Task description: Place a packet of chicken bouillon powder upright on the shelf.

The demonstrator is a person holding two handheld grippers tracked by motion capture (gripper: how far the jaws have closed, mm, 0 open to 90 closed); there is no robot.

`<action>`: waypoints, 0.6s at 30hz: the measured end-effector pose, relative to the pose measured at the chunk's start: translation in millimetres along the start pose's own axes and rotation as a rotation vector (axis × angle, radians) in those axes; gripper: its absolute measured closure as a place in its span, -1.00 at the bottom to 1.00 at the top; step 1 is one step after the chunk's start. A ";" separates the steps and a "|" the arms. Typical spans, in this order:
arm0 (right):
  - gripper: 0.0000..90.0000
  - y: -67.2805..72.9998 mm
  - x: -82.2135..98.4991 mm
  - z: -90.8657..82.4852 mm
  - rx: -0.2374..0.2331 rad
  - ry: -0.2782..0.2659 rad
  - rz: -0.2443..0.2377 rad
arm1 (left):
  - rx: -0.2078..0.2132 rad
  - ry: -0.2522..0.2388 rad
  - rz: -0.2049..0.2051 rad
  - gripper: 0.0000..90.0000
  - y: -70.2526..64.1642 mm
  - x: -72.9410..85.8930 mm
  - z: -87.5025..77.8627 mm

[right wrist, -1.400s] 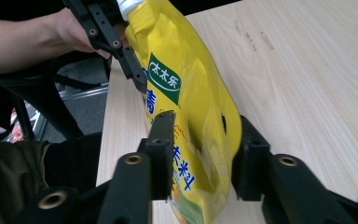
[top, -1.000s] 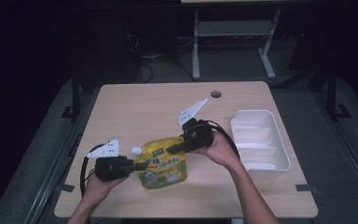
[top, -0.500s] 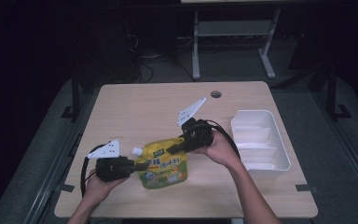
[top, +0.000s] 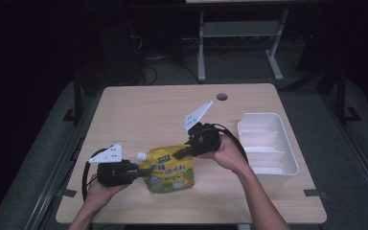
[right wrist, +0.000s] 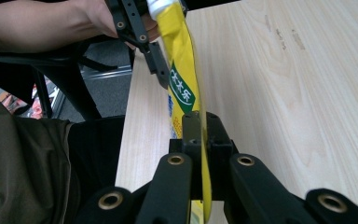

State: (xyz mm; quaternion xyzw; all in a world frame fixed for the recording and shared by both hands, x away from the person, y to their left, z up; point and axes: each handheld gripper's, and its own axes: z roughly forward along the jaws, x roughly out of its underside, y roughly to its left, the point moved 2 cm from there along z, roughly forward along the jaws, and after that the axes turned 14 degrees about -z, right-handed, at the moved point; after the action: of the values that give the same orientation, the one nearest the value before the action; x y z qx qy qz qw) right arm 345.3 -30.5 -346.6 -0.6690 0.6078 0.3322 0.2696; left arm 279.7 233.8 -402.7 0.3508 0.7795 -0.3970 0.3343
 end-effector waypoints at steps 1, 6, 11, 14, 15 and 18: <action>0.99 0.6 0.4 -2.3 0.003 -0.004 0.001 | -0.002 -0.003 0.000 0.70 -0.2 0.3 -0.8; 0.99 4.4 3.7 -15.8 0.033 -0.020 0.004 | -0.025 0.004 0.010 0.46 0.3 2.9 -5.9; 0.99 8.0 3.5 -33.6 0.050 -0.004 0.012 | -0.057 0.022 0.025 0.27 1.3 7.4 -7.7; 0.99 10.2 4.2 -44.5 0.057 -0.007 0.012 | -0.072 0.030 0.029 0.19 2.0 9.9 -7.8; 0.99 11.0 4.8 -48.2 0.060 -0.008 0.013 | -0.072 0.032 0.031 0.18 2.3 10.4 -7.7; 0.99 13.4 7.1 -59.2 0.074 -0.009 0.017 | -0.080 0.043 0.031 0.11 3.2 12.8 -6.4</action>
State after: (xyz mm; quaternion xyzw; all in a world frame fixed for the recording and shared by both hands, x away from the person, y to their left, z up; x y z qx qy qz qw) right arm 339.2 -81.9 -314.0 -0.6518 0.6243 0.3147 0.2938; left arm 273.9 244.3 -411.2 0.3575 0.7963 -0.3525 0.3373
